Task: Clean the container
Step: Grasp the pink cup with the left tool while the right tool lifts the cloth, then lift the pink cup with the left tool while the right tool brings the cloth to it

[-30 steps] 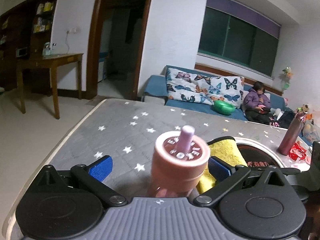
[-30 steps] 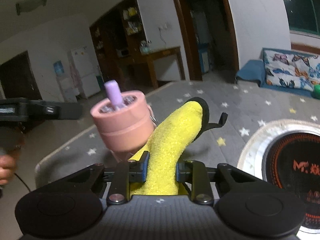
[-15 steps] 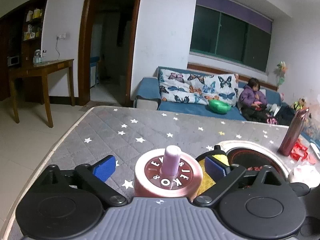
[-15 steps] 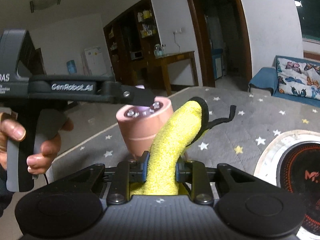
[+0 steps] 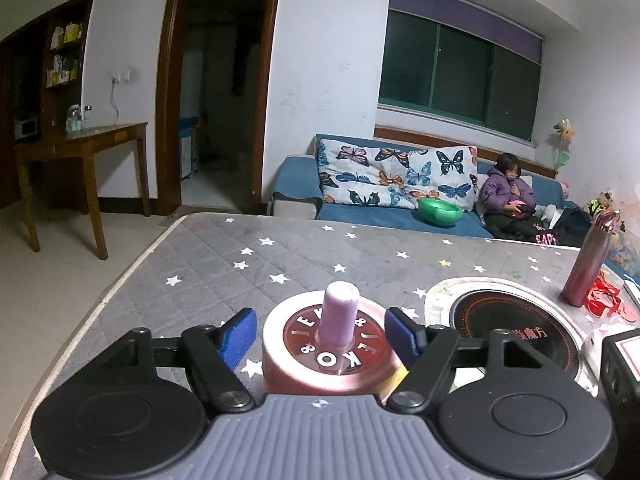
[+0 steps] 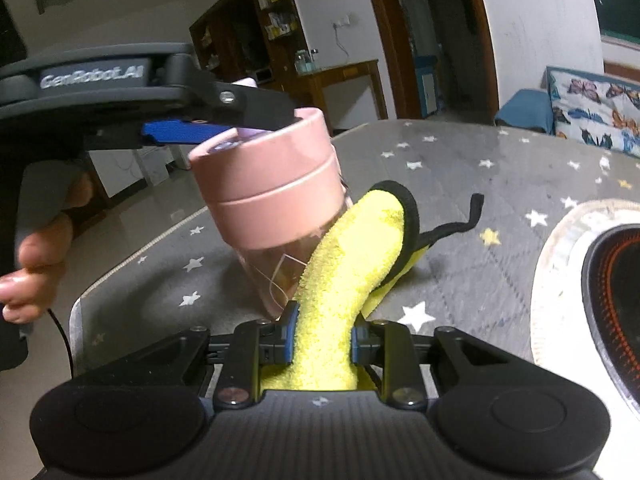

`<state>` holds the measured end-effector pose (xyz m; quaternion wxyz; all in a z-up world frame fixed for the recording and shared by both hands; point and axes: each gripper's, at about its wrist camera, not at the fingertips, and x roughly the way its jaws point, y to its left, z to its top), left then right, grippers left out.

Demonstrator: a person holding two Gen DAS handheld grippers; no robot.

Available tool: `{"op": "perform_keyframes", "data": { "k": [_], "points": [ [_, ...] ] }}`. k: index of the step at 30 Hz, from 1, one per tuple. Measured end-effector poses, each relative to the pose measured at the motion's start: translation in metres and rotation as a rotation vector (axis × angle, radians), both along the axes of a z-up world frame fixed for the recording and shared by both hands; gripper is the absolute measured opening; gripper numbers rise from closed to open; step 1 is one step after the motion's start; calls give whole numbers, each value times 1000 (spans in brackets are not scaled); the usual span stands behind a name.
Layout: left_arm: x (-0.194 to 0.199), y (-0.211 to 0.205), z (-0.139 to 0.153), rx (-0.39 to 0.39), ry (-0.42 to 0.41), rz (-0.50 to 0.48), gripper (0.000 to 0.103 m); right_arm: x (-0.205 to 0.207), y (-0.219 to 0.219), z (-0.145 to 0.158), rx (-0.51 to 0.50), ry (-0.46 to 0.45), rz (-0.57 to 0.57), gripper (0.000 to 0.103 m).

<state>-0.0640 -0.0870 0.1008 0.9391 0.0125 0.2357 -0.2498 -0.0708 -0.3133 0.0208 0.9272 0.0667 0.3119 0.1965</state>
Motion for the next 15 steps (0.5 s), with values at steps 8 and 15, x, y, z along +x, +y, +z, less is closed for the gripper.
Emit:
{"op": "perform_keyframes", "data": {
  "k": [8, 15],
  "points": [
    [2, 9, -2, -30, 20, -2, 72, -11, -5, 15, 24, -41, 5, 22],
    [9, 18, -1, -52, 41, -9, 70, -21, -7, 48, 38, -172, 23, 22]
  ]
}}
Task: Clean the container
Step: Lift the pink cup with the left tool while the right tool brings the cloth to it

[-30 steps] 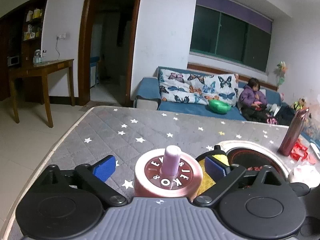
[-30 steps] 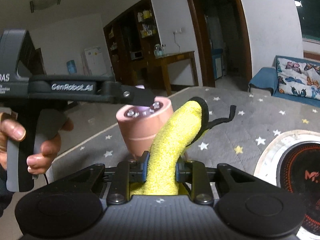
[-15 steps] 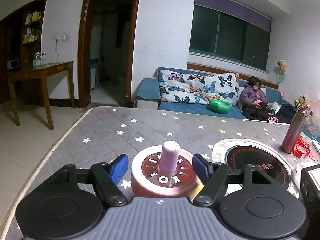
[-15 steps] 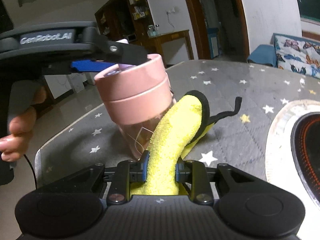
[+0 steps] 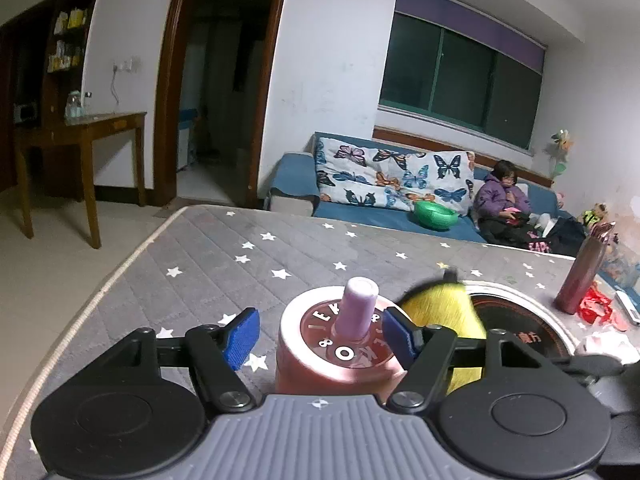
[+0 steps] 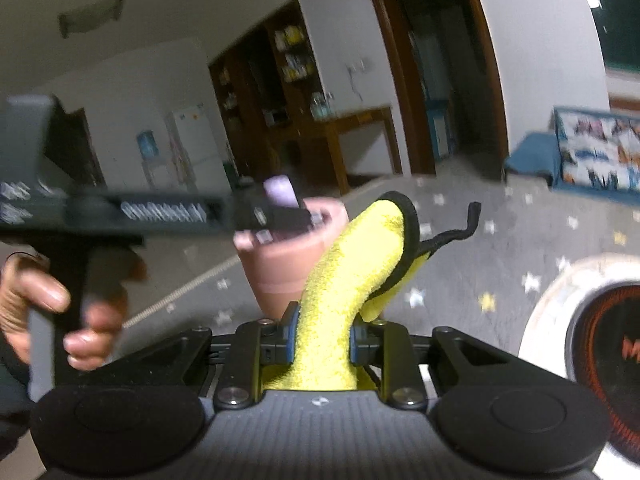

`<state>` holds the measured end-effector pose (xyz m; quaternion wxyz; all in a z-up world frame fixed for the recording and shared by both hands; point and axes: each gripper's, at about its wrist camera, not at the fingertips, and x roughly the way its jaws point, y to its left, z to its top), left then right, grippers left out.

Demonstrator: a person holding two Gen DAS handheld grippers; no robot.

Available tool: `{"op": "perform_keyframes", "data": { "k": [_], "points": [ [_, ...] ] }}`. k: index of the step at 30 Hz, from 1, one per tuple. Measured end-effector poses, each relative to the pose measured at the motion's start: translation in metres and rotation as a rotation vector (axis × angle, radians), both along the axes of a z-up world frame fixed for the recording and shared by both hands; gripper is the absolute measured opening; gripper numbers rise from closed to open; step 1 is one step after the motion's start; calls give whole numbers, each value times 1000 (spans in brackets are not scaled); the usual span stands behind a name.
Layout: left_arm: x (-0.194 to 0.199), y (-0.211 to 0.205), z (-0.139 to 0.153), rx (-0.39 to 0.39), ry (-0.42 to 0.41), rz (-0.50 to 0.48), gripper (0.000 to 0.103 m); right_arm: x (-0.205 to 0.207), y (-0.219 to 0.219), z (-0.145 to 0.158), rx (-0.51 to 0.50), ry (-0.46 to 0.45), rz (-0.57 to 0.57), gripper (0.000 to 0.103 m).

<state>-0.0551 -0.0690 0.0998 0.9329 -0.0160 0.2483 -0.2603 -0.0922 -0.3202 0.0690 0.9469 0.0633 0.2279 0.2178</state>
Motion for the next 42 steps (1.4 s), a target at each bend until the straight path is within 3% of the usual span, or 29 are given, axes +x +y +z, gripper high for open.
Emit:
{"op": "perform_keyframes", "data": {
  "k": [6, 18, 25, 33, 42],
  "points": [
    [2, 0, 1, -1, 5, 2, 70, 1, 9, -7, -36, -6, 16, 22],
    [4, -7, 3, 15, 5, 9, 70, 23, 15, -56, -13, 180, 10, 22],
    [8, -6, 3, -4, 15, -5, 57, 9, 13, -38, 49, 132, 61, 22],
    [9, -3, 5, -3, 22, -11, 56, -8, 24, -1, 63, -26, 147, 21],
    [12, -5, 4, -3, 21, -12, 56, 17, 18, -45, 70, 109, 113, 21]
  ]
}}
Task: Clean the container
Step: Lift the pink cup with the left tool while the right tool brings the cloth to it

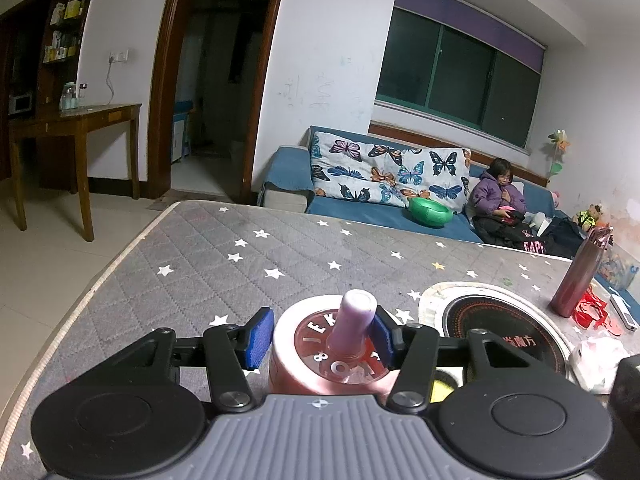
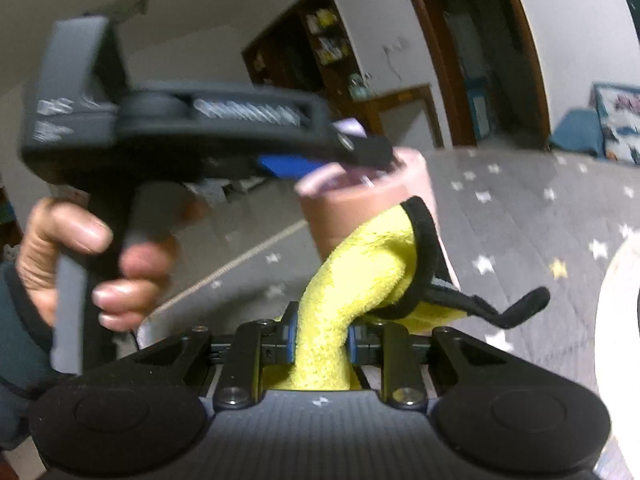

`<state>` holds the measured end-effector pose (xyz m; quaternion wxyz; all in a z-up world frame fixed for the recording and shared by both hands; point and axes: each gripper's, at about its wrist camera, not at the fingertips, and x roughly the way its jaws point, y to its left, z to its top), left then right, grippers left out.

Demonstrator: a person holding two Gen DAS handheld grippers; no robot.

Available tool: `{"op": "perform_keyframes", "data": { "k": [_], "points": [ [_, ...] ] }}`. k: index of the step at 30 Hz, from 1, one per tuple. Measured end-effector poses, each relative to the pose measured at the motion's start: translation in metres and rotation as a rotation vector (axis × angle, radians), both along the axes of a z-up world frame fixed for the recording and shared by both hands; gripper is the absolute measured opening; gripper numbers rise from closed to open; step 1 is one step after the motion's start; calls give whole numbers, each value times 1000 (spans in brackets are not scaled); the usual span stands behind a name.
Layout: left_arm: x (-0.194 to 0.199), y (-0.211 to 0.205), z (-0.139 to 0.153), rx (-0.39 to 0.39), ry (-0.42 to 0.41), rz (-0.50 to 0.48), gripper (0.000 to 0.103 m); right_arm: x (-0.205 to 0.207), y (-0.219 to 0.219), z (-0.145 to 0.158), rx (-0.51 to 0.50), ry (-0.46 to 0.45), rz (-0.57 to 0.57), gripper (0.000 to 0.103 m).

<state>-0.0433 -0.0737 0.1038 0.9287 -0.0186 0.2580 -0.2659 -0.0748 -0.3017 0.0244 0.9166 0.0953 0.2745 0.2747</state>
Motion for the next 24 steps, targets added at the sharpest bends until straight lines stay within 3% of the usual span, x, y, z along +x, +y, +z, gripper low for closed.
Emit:
{"op": "perform_keyframes", "data": {
  "k": [10, 14, 24],
  "points": [
    [0, 4, 6, 9, -8, -7, 55, 20, -37, -27, 105, 108, -132, 21],
    [0, 6, 7, 14, -13, -12, 55, 22, -49, -22, 114, 85, -192, 21],
    [-1, 5, 4, 19, -24, -34, 55, 61, -79, 18, 298, -29, -237, 21]
  ]
}}
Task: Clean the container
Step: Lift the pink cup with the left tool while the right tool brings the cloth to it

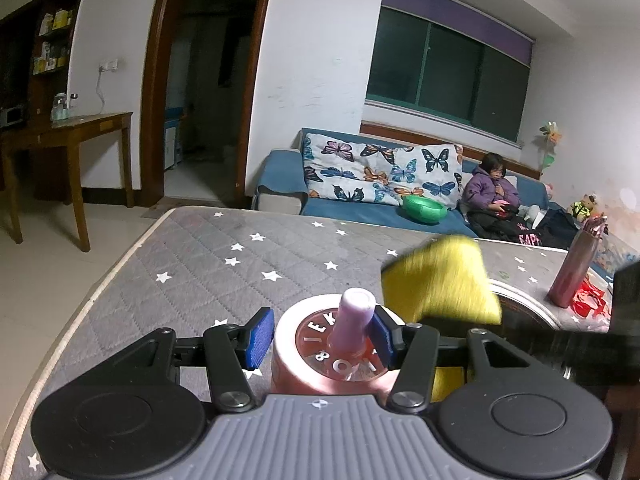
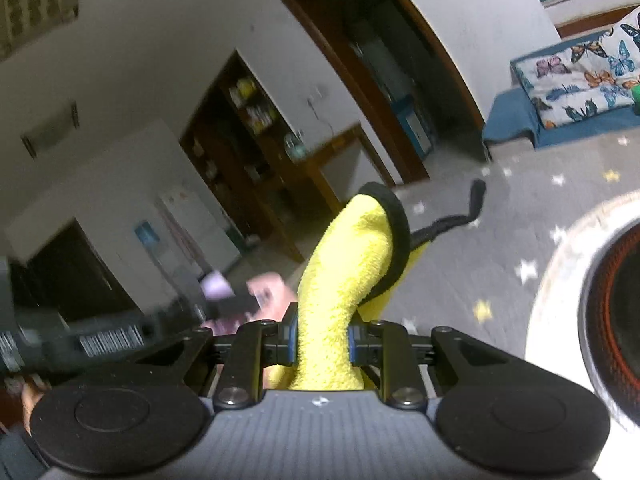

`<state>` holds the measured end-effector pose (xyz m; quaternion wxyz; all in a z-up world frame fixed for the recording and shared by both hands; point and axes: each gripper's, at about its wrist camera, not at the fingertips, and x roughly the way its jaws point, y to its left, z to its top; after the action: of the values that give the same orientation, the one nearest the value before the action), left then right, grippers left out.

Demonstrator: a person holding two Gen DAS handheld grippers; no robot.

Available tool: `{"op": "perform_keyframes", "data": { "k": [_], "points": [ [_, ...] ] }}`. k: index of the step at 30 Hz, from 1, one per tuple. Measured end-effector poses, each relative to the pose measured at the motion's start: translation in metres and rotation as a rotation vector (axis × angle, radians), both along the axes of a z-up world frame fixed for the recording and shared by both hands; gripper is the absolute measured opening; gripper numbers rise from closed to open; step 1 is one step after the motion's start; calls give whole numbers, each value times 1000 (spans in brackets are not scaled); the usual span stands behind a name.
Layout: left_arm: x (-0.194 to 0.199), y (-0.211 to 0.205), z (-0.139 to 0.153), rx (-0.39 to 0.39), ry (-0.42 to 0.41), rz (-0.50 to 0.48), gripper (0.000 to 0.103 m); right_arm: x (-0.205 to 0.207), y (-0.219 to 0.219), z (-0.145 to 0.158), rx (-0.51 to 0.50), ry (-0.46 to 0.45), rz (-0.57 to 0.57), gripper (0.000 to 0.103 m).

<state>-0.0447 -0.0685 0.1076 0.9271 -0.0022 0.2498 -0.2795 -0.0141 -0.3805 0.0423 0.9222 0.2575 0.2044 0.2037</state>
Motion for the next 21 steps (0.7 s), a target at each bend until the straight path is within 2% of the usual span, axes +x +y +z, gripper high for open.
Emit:
{"op": "perform_keyframes", "data": {
  "k": [4, 11, 15, 21],
  "points": [
    [-1, -1, -3, -1, -1, -10, 55, 21, -11, 0, 107, -17, -12, 21],
    [0, 0, -4, -4, -4, -19, 55, 63, -27, -45, 283, 107, -63, 21],
    [0, 0, -6, -5, -6, -23, 55, 76, -30, -68, 274, 170, -73, 21],
    [1, 0, -6, 0, -7, -33, 55, 78, -21, -86, 143, 229, -65, 21]
  ]
}}
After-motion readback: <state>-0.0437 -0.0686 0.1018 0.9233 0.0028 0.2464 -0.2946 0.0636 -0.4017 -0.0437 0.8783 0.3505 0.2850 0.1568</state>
